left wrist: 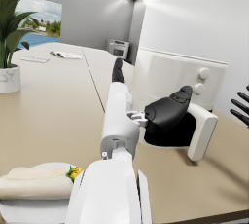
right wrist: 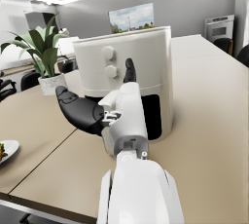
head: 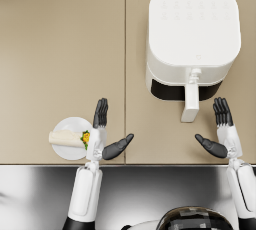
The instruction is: Pick up the chicken rolls and place it into the air fryer
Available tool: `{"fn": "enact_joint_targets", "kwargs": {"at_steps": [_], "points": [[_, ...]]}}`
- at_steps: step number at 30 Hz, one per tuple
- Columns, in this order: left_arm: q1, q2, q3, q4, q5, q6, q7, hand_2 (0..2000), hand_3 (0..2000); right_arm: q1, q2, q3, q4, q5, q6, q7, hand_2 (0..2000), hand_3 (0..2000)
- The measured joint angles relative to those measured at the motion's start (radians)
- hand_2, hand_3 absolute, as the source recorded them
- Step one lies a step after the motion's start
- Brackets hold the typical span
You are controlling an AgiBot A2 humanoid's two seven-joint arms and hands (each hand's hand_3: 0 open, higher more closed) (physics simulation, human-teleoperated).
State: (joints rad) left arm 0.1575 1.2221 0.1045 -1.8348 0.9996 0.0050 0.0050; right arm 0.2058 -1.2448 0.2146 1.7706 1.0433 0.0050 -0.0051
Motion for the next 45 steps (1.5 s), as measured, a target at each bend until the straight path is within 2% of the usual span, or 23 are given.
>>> {"fn": "enact_joint_targets", "kwargs": {"at_steps": [3,6,19,20,21,23,25,27,33,39,42,45], "points": [[-0.019,0.003,-0.052,-0.019,0.133,-0.003,-0.003,0,0,0.005,-0.012,0.004,-0.004,0.121,-0.003,0.003,0,0],[-0.032,0.008,-0.101,-0.043,0.266,-0.004,-0.004,0,0,0.008,-0.022,0.006,-0.006,0.172,-0.004,0.004,0,0],[-0.148,0.053,-0.359,-0.139,0.85,-0.005,-0.005,0,0,0.036,-0.072,0.024,-0.064,0.201,-0.005,0.005,0,0],[-0.15,0.055,-0.372,-0.142,0.896,-0.02,-0.005,0,0,0.036,-0.074,0.02,-0.064,0.202,-0.005,0.005,0,0],[-0.152,0.056,-0.383,-0.145,0.941,-0.161,-0.025,0,0,0.035,-0.077,0.016,-0.064,0.202,-0.005,0.005,0,0],[-0.153,0.057,-0.397,-0.15,1.031,-0.34,-0.057,0,0,0.036,-0.082,0.006,-0.063,0.202,-0.005,0.005,0,0],[-0.152,0.057,-0.408,-0.158,1.122,-0.429,-0.078,0,0,0.035,-0.086,-0.001,-0.061,0.202,-0.005,0.005,0,0],[-0.151,0.056,-0.42,-0.164,1.213,-0.477,-0.088,0,0,0.035,-0.091,-0.006,-0.062,0.202,-0.005,0.005,0,0],[-0.148,0.052,-0.433,-0.137,1.485,-0.522,-0.093,0,0,0.035,-0.105,-0.01,-0.084,0.202,-0.005,0.005,0,0],[-0.139,0.047,-0.414,-0.067,1.759,-0.528,-0.038,0,0,0.031,-0.116,-0.007,-0.12,0.202,-0.005,0.005,0,0],[-0.131,0.043,-0.394,-0.023,1.883,-0.528,-0.028,0,0,0.031,-0.123,-0.009,-0.131,0.202,-0.005,0.005,0,0],[-0.131,0.044,-0.363,0.019,1.935,-0.529,-0.024,0,0,0.034,-0.13,-0.012,-0.141,0.202,-0.005,0.005,0,0]]}}
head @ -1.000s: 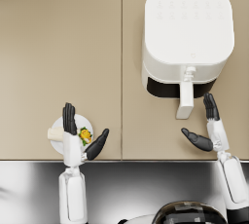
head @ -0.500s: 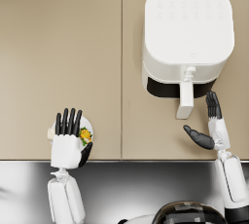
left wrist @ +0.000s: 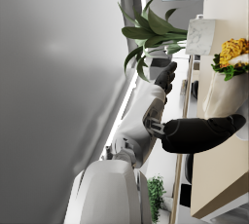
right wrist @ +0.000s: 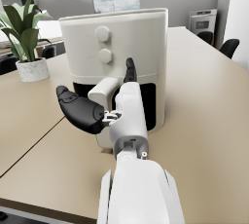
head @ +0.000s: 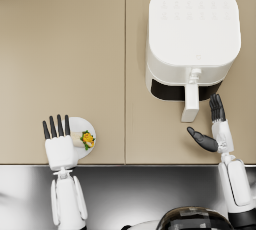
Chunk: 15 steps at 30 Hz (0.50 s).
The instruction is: Pick up the chicken rolls and place it into the air fryer
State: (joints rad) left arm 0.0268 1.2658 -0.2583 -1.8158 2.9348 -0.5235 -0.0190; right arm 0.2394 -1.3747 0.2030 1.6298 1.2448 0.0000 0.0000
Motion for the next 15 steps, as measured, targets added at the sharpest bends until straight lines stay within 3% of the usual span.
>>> {"fn": "enact_joint_targets", "kwargs": {"at_steps": [2,5,11,12,13,15], "points": [[0.003,0.0,0.018,0.025,0.015,0.0,0.001,0,0,0.003,-0.005,-0.001,-0.006,0.0,0.0,0.0,0,0],[0.008,0.0,0.043,0.056,0.025,0.014,-0.045,0,0,0.007,-0.013,-0.004,-0.017,0.0,0.0,0.0,0,0],[0.041,-0.005,0.08,0.133,0.03,0.069,-0.086,0,0,0.02,-0.029,0.0,-0.04,0.0,0.0,0.0,0,0],[0.053,-0.007,0.085,0.154,0.03,0.087,-0.091,1361,327,0.023,-0.032,0.0,-0.042,0.0,0.0,0.0,0,0],[0.061,-0.007,0.089,0.178,0.03,0.083,-0.097,2000,653,0.025,-0.035,-0.001,-0.043,0.0,0.0,0.0,0,0],[0.083,-0.009,0.088,0.216,0.029,0.111,-0.076,2000,1307,0.027,-0.039,-0.006,-0.045,0.0,0.0,0.0,0,0]]}}
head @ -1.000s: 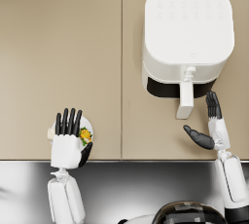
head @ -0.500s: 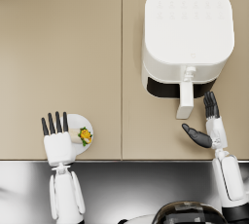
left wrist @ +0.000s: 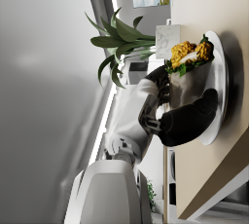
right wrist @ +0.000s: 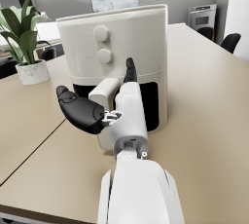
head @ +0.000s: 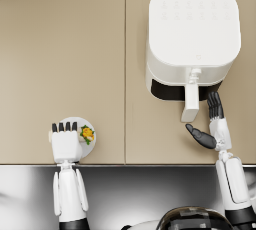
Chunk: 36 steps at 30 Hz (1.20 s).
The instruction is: Pick up the chicken rolls and place it into the air fryer
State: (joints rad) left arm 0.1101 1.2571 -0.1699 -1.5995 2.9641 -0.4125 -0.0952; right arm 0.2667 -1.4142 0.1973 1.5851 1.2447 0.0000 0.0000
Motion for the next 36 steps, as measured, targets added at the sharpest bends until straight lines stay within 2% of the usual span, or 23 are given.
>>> {"fn": "enact_joint_targets", "kwargs": {"at_steps": [2,3,6,10,13,15,18,24,25,26,29,30,32,34,36], "points": [[0.025,-0.001,-0.001,0.044,-0.001,0.037,0.022,2000,1960,-0.001,-0.003,-0.006,-0.002,0.0,0.0,0.0,0,0],[0.04,-0.001,0.0,0.066,-0.001,0.054,0.03,2000,2000,-0.001,-0.005,-0.008,-0.002,0.0,0.0,0.0,0,0],[0.063,0.0,0.002,0.077,-0.001,0.058,0.059,2000,2000,-0.003,-0.01,-0.004,-0.018,0.0,0.0,0.0,0,0],[0.099,-0.012,0.008,-0.03,0.0,0.077,0.086,2000,2000,-0.01,-0.014,0.019,-0.075,0.0,0.0,0.0,0,0],[0.136,-0.026,0.027,-0.135,0.0,0.25,0.093,2000,2000,-0.011,-0.019,0.04,-0.123,0.0,0.0,0.0,0,0],[0.155,-0.033,0.041,-0.187,0.0,0.311,0.094,2000,2000,-0.006,-0.025,0.05,-0.142,0.0,0.0,0.0,0,0],[0.18,-0.041,0.066,-0.248,0.0,0.351,0.095,2000,2000,0.024,-0.043,0.072,-0.183,0.0,0.0,0.0,0,0],[0.238,-0.037,0.118,-0.313,-0.001,0.37,0.095,2000,2000,0.09,-0.049,0.122,-0.262,0.007,-0.078,0.001,0,0],[0.248,-0.036,0.125,-0.316,-0.001,0.371,0.095,2000,2000,0.098,-0.043,0.13,-0.269,0.009,-0.073,0.002,1361,327],[0.258,-0.034,0.132,-0.32,-0.001,0.372,0.095,2000,2000,0.104,-0.037,0.142,-0.273,0.01,-0.105,0.002,2000,653],[0.282,-0.029,0.152,-0.326,-0.001,0.373,0.095,2000,2000,0.105,-0.03,0.186,-0.273,0.008,-0.235,-0.001,2000,1633],[0.29,-0.026,0.158,-0.325,-0.001,0.373,0.095,2000,2000,0.105,-0.026,0.197,-0.27,0.007,-0.242,-0.001,2000,1960],[0.307,-0.021,0.173,-0.321,-0.001,0.373,0.095,2000,2000,0.105,0.009,0.221,-0.263,0.011,-0.17,0.0,2000,2000],[0.32,-0.016,0.187,-0.317,-0.001,0.373,0.095,2000,2000,0.11,0.041,0.26,-0.257,0.012,-0.186,-0.003,2000,2000],[0.328,-0.011,0.203,-0.309,-0.001,0.373,0.095,2000,2000,0.114,0.085,0.301,-0.243,0.01,-0.169,-0.004,2000,2000]]}}
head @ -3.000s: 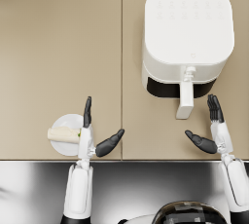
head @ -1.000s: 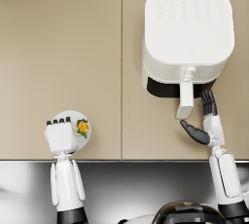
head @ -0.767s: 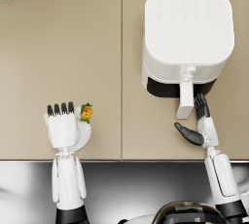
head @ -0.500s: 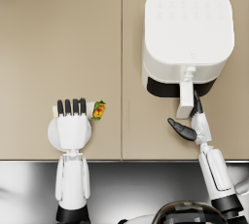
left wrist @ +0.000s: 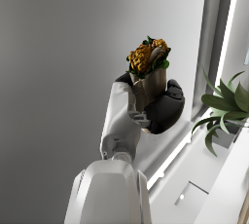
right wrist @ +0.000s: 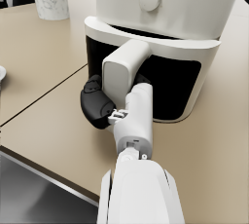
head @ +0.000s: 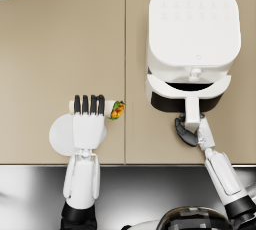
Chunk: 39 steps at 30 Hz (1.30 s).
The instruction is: Pick up the chicken rolls and place it into the air fryer
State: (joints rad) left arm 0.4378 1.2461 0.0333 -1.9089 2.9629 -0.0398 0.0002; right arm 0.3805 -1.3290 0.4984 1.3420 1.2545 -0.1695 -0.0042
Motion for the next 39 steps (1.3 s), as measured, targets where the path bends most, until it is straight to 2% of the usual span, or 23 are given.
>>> {"fn": "enact_joint_targets", "kwargs": {"at_steps": [2,6,8,12,17,20,27,28,29,36,37,38,39], "points": [[0.007,0.006,0.017,0.0,0.0,0.0,0.0,2000,2000,-0.001,0.056,0.053,0.035,-0.001,-0.014,-0.002,2000,2000],[0.045,0.028,0.063,0.001,0.0,0.0,0.0,2000,2000,-0.003,0.234,0.196,0.158,-0.002,-0.019,-0.002,2000,2000],[0.071,0.045,0.091,0.006,0.0,0.0,0.0,2000,2000,-0.025,0.302,0.23,0.227,-0.002,0.002,-0.001,2000,2000],[0.114,0.082,0.157,0.014,0.0,0.0,0.0,2000,2000,-0.102,0.379,0.241,0.349,-0.004,0.002,-0.003,2000,2000],[0.162,0.136,0.233,0.011,0.0,0.0,-0.001,2000,2000,-0.144,0.473,0.294,0.449,-0.005,-0.022,-0.002,2000,2000],[0.211,0.186,0.27,0.041,0.0,0.0,-0.001,2000,2000,-0.198,0.481,0.274,0.487,-0.005,-0.023,0.0,2000,2000],[0.308,0.283,0.392,0.186,0.0,0.0,0.0,2000,2000,-0.23,0.525,0.297,0.535,-0.007,-0.039,0.002,2000,2000],[0.384,0.224,0.52,0.207,-0.001,0.0,-0.001,2000,2000,-0.234,0.526,0.297,0.538,-0.007,-0.039,0.002,2000,2000],[0.395,0.218,0.534,0.233,0.0,0.004,-0.001,2000,2000,-0.235,0.527,0.297,0.54,-0.007,-0.041,0.003,2000,2000],[0.409,0.266,0.618,0.343,0.0,0.001,-0.002,2000,2000,-0.225,0.529,0.304,0.534,-0.007,-0.039,0.002,2000,2000],[0.407,0.268,0.618,0.355,0.0,0.001,-0.002,639,1673,-0.222,0.529,0.305,0.532,-0.007,-0.038,0.002,2000,2000],[0.406,0.271,0.618,0.365,0.001,0.012,-0.001,0,1347,-0.219,0.529,0.306,0.531,-0.007,-0.038,0.002,2000,2000],[0.4,0.27,0.614,0.371,0.0,0.006,-0.002,0,1020,-0.217,0.528,0.306,0.528,-0.007,-0.036,0.002,2000,2000]]}}
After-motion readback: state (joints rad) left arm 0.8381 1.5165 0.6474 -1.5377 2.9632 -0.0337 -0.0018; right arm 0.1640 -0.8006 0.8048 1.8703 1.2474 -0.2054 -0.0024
